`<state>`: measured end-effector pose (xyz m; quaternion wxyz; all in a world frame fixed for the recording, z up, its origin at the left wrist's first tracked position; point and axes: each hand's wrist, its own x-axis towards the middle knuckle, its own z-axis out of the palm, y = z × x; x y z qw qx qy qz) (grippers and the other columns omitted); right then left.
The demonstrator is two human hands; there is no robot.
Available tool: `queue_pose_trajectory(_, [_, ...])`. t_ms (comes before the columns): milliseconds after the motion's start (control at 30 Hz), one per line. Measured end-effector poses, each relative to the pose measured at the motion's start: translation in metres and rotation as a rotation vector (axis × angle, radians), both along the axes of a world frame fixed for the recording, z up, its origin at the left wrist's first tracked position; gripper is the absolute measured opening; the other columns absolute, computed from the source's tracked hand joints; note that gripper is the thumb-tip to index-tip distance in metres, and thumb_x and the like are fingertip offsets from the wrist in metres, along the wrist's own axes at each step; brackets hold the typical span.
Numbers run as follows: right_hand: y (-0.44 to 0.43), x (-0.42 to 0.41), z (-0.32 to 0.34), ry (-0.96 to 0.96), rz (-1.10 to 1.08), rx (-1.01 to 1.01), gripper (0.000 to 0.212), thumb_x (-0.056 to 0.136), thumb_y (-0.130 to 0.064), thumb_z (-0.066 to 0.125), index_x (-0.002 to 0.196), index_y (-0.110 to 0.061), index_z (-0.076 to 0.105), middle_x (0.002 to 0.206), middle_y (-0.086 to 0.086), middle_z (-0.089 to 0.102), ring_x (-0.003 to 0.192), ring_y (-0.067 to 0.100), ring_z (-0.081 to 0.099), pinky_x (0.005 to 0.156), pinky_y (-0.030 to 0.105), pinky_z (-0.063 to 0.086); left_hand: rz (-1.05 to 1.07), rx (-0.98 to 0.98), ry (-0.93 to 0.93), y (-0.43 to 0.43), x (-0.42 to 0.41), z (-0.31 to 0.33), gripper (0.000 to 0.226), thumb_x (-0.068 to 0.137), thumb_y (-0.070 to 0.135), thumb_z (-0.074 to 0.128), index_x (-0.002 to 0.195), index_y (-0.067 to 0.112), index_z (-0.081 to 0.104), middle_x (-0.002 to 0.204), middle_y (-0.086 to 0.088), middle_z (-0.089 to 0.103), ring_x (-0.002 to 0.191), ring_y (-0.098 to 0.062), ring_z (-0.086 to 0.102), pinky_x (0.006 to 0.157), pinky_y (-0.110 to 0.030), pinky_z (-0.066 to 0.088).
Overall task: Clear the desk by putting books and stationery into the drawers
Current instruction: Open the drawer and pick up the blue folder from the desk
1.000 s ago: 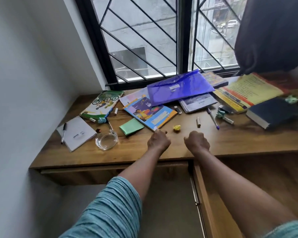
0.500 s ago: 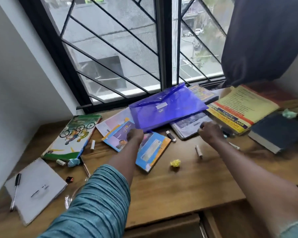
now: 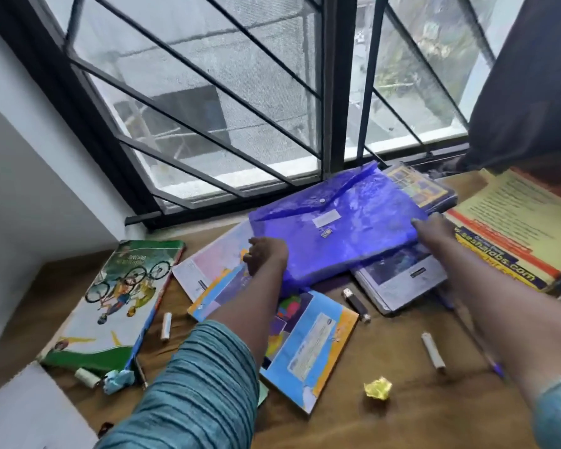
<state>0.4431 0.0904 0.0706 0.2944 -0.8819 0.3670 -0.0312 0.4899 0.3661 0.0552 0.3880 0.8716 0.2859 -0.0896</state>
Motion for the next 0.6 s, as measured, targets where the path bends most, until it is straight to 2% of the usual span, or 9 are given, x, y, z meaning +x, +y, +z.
queue_pose_trajectory(100, [-0.005, 0.003, 0.001, -0.042, -0.130, -0.032, 0.043, 0.093, -0.017, 0.053, 0.123, 0.013, 0.051, 0.130, 0.034, 0.048, 0.124, 0.042, 0.046, 0.100, 0.043, 0.038, 0.057, -0.028, -0.007, 0.004, 0.012, 0.002, 0.043, 0.096, 0.014, 0.039, 0.136, -0.001, 0.034, 0.145, -0.020, 0.034, 0.135, -0.036, 0.031, 0.111, -0.042, 0.026])
queue_pose_trajectory(200, [-0.010, -0.004, 0.005, -0.076, -0.129, -0.048, 0.038, 0.092, -0.013, 0.052, 0.118, 0.015, 0.056, 0.125, 0.034, 0.053, 0.119, 0.044, 0.050, 0.095, 0.040, 0.041, 0.031, -0.077, -0.038, 0.011, 0.016, 0.003, 0.041, 0.096, 0.008, 0.041, 0.135, -0.003, 0.039, 0.142, -0.022, 0.041, 0.131, -0.036, 0.042, 0.107, -0.039, 0.035])
queue_pose_trajectory(300, [-0.014, -0.019, 0.009, -0.134, -0.143, -0.002, 0.028, 0.087, -0.005, 0.053, 0.107, 0.010, 0.065, 0.114, 0.030, 0.062, 0.107, 0.042, 0.058, 0.076, 0.034, 0.042, 0.028, -0.208, -0.135, 0.019, 0.009, 0.000, 0.036, 0.088, 0.009, 0.046, 0.124, 0.005, 0.050, 0.126, -0.016, 0.058, 0.112, -0.036, 0.058, 0.093, -0.040, 0.050])
queue_pose_trajectory(367, [-0.014, -0.036, 0.013, -0.175, -0.189, 0.068, 0.026, 0.085, -0.001, 0.054, 0.107, 0.006, 0.066, 0.112, 0.025, 0.064, 0.104, 0.039, 0.060, 0.075, 0.033, 0.042, 0.001, -0.321, -0.203, 0.023, -0.003, 0.001, 0.033, 0.087, 0.010, 0.049, 0.120, 0.010, 0.050, 0.113, -0.011, 0.061, 0.095, -0.032, 0.059, 0.078, -0.032, 0.047])
queue_pose_trajectory(400, [-0.013, -0.045, 0.015, -0.198, -0.195, 0.117, 0.025, 0.084, 0.000, 0.056, 0.106, 0.005, 0.066, 0.108, 0.023, 0.065, 0.101, 0.036, 0.061, 0.075, 0.033, 0.042, -0.021, -0.377, -0.229, 0.024, -0.010, 0.002, 0.033, 0.086, 0.009, 0.050, 0.119, 0.013, 0.049, 0.108, -0.014, 0.061, 0.084, -0.028, 0.057, 0.072, -0.030, 0.043])
queue_pose_trajectory(467, [-0.014, -0.064, 0.017, -0.261, -0.187, 0.229, 0.011, 0.082, 0.001, 0.059, 0.090, 0.000, 0.066, 0.093, 0.015, 0.063, 0.085, 0.027, 0.058, 0.067, 0.030, 0.039, -0.068, -0.472, -0.254, 0.030, -0.025, 0.001, 0.032, 0.085, 0.007, 0.052, 0.113, 0.022, 0.047, 0.104, -0.023, 0.062, 0.063, -0.022, 0.049, 0.061, -0.029, 0.040])
queue_pose_trajectory(500, [-0.015, -0.074, 0.019, -0.302, -0.188, 0.296, 0.010, 0.082, 0.003, 0.059, 0.077, -0.006, 0.061, 0.087, 0.013, 0.059, 0.077, 0.024, 0.054, 0.060, 0.028, 0.040, -0.089, -0.511, -0.263, 0.033, -0.034, 0.001, 0.031, 0.086, 0.005, 0.051, 0.109, 0.025, 0.045, 0.098, -0.025, 0.062, 0.057, -0.020, 0.045, 0.057, -0.027, 0.039])
queue_pose_trajectory(567, [-0.019, -0.101, 0.018, -0.370, -0.228, 0.519, 0.027, 0.084, 0.006, 0.052, 0.065, -0.013, 0.050, 0.073, 0.014, 0.053, 0.052, 0.020, 0.055, 0.045, 0.021, 0.041, -0.112, -0.591, -0.273, 0.041, -0.060, 0.006, 0.034, 0.088, 0.001, 0.049, 0.105, 0.029, 0.042, 0.083, -0.017, 0.058, 0.053, -0.018, 0.043, 0.056, -0.026, 0.039])
queue_pose_trajectory(600, [-0.022, -0.113, 0.017, -0.390, -0.242, 0.615, 0.030, 0.084, 0.007, 0.047, 0.062, -0.014, 0.048, 0.066, 0.014, 0.052, 0.038, 0.018, 0.054, 0.044, 0.021, 0.042, -0.122, -0.630, -0.278, 0.045, -0.075, 0.012, 0.035, 0.090, -0.001, 0.048, 0.106, 0.028, 0.041, 0.077, -0.011, 0.056, 0.053, -0.018, 0.043, 0.055, -0.026, 0.039])
